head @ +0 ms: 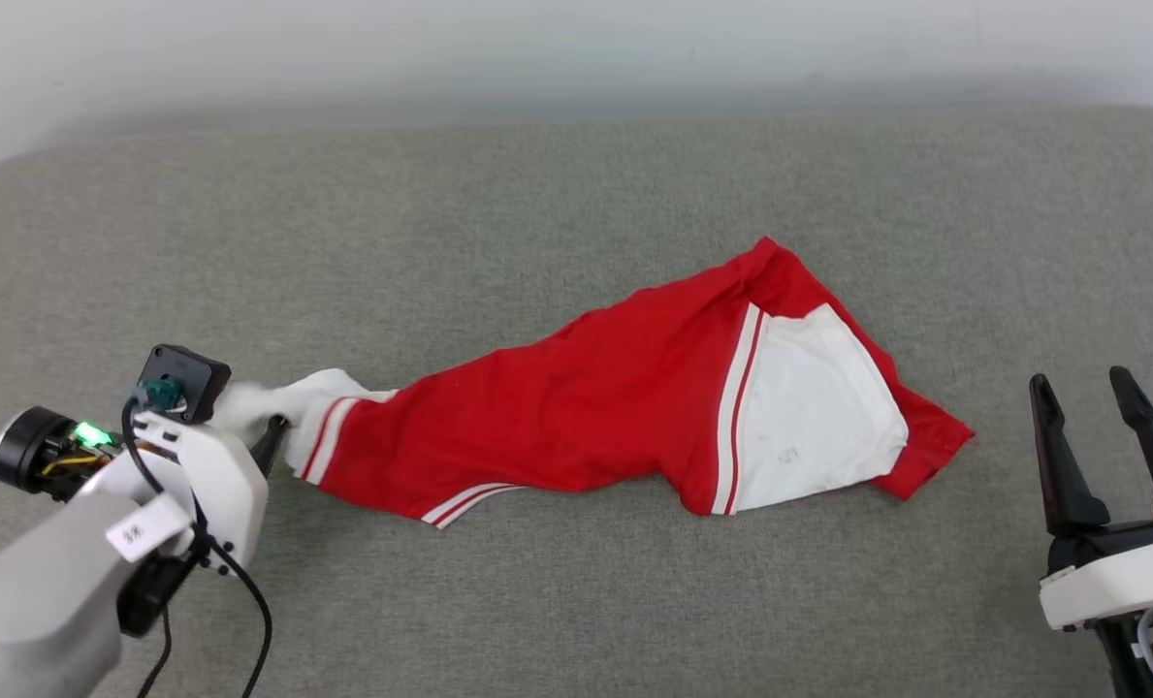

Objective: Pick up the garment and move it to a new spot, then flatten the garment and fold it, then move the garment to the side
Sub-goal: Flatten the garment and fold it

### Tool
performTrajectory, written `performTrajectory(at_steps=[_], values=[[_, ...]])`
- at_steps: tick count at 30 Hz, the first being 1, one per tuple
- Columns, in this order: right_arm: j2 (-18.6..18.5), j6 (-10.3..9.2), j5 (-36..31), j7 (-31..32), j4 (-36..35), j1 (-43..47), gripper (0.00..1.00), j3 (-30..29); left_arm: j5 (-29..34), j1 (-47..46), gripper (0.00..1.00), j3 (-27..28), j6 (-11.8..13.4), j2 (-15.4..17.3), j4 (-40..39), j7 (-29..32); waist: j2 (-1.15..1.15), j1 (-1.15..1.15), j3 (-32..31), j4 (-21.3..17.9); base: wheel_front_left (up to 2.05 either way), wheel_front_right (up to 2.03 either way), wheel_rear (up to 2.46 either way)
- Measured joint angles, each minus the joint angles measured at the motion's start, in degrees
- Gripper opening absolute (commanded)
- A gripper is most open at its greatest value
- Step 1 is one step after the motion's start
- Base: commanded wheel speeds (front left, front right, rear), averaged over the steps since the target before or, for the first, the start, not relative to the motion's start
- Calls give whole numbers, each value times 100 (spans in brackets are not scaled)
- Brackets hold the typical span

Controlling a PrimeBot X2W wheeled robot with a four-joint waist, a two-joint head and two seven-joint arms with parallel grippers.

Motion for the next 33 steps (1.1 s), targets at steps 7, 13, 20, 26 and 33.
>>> performTrajectory(at_steps=[7,13,20,26,33], values=[[-268,0,-2,270,-291,20,100,-51,230,647,100,286,1152,37,-978,-1109,0,-1,-300,181,0,0,0],[-837,0,71,954,-643,-233,100,231,601,1269,100,740,2080,14,-1938,-1345,0,-1,-427,311,0,0,0],[-2004,1,610,2466,-1141,-556,100,1012,1653,2167,100,1796,2630,-532,-2975,-1363,0,-1,-422,421,0,0,0],[-2918,1,1437,4145,-1221,-732,100,1415,2362,2773,100,2516,2506,-1100,-3156,-1363,0,-1,-306,485,0,0,0],[-3222,1,1897,5098,-743,-1149,100,1753,3081,3058,100,3152,2151,-1741,-3228,-1363,0,0,-24,581,0,0,0]])
